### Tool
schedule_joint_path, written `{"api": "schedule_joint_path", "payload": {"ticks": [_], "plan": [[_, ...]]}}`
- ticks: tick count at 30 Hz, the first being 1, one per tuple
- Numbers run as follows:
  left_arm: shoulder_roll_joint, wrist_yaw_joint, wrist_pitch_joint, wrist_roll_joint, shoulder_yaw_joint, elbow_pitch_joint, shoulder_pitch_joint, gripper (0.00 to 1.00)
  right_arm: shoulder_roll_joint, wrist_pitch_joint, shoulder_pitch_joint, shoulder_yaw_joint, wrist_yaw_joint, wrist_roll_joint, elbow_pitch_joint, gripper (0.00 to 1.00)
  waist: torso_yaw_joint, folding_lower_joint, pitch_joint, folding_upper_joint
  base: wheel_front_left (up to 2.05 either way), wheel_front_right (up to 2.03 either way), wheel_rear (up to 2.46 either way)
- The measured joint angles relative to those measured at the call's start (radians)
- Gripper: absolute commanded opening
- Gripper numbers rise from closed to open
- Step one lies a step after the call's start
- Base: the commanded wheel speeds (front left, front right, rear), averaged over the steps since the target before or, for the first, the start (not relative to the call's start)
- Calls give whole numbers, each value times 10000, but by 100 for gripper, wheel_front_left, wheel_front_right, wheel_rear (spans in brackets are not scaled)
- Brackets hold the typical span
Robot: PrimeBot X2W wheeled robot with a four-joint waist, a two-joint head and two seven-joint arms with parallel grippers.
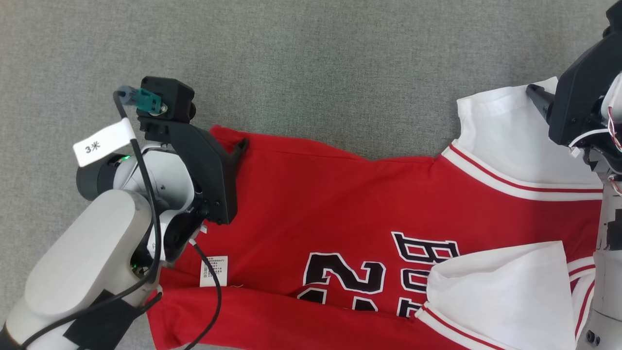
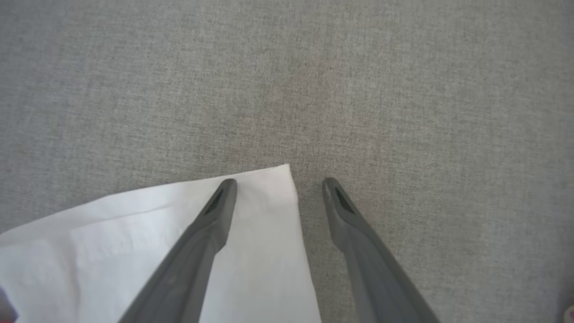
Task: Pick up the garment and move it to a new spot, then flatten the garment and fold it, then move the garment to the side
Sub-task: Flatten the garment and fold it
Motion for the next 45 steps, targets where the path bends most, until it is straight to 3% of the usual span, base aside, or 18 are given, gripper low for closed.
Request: {"api": "schedule_joint_path", "payload": {"ticks": [2, 3, 4, 6, 7, 9, 11, 12, 17, 22, 28, 31, 34, 35, 36, 37, 45], "plan": [[-35, -8, 111, -94, -21, 61, -77, 78, -23, 146, -35, -23, 0, 4, 58, 97, 43, 0, -2, 0, 0, 0, 0], [-56, -10, 151, -105, -33, 92, -116, 77, -29, 209, -50, -21, 0, 6, 71, 82, 60, 0, 1, 0, 0, 0, 0], [-77, -10, 209, -119, -36, 127, -155, 77, -27, 230, -74, -31, 0, 8, 82, 78, 71, 0, 9, 0, 0, 0, 0], [-86, -15, 290, -146, -42, 184, -250, 74, -25, 307, -149, -33, 0, 19, 151, 55, 78, 0, 27, 0, 0, 0, 0], [-98, -19, 295, -157, -38, 215, -283, 73, -25, 303, -181, -33, 0, 19, 182, 50, 77, 0, 38, 0, 0, 0, 0], [-119, -23, 336, -186, -33, 276, -348, 73, -19, 265, -214, -48, 0, 19, 255, 51, 72, 0, 50, -1, 0, 0, 0], [-117, -19, 384, -203, -2, 318, -453, 77, -17, 215, -231, -65, 0, 19, 318, 65, 71, -1, 57, 0, 0, 0, 0], [-111, -12, 414, -234, 35, 324, -490, 78, -19, 209, -252, -67, 0, 17, 336, 66, 69, 0, 60, 0, 0, 0, 0], [173, 127, 704, -337, 247, 215, -588, 83, -27, 157, -264, -71, 0, 15, 393, 67, 65, 0, 37, 0, 0, 0, 0], [439, 272, 1003, -523, 462, -242, -578, 82, -48, 138, -256, -75, 0, 15, 420, 67, 81, 0, -7, 0, 0, 0, 0], [619, 443, 1321, -650, 451, -485, -425, 66, -52, 150, -255, -38, 0, 17, 431, 66, 47, 0, 16, 0, 0, 0, 0], [610, 449, 1321, -692, 447, -451, -424, 63, -52, 178, -265, -6, 0, 21, 424, 63, 16, 0, 47, 0, 0, 0, 0], [606, 439, 1315, -700, 453, -410, -432, 49, -52, 209, -283, 12, 0, 23, 430, 45, -6, 0, 69, 0, 0, 0, 0], [602, 431, 1308, -700, 447, -395, -434, 41, -54, 221, -301, 29, 0, 42, 449, 17, -16, 0, 78, 0, 0, 0, 0], [593, 420, 1308, -700, 435, -382, -437, 25, -54, 236, -310, 58, 0, 107, 481, 0, -23, 0, 84, 0, 0, 0, 0], [583, 405, 1308, -708, 418, -370, -437, 0, -58, 267, -310, 96, 0, 188, 499, 0, -29, 0, 85, 0, 0, 0, 0], [531, 270, 1041, -769, 439, -374, -442, 0, -203, -23, -260, 174, 0, 391, 458, 0, -28, 0, 19, 0, 0, 0, 0]]}}
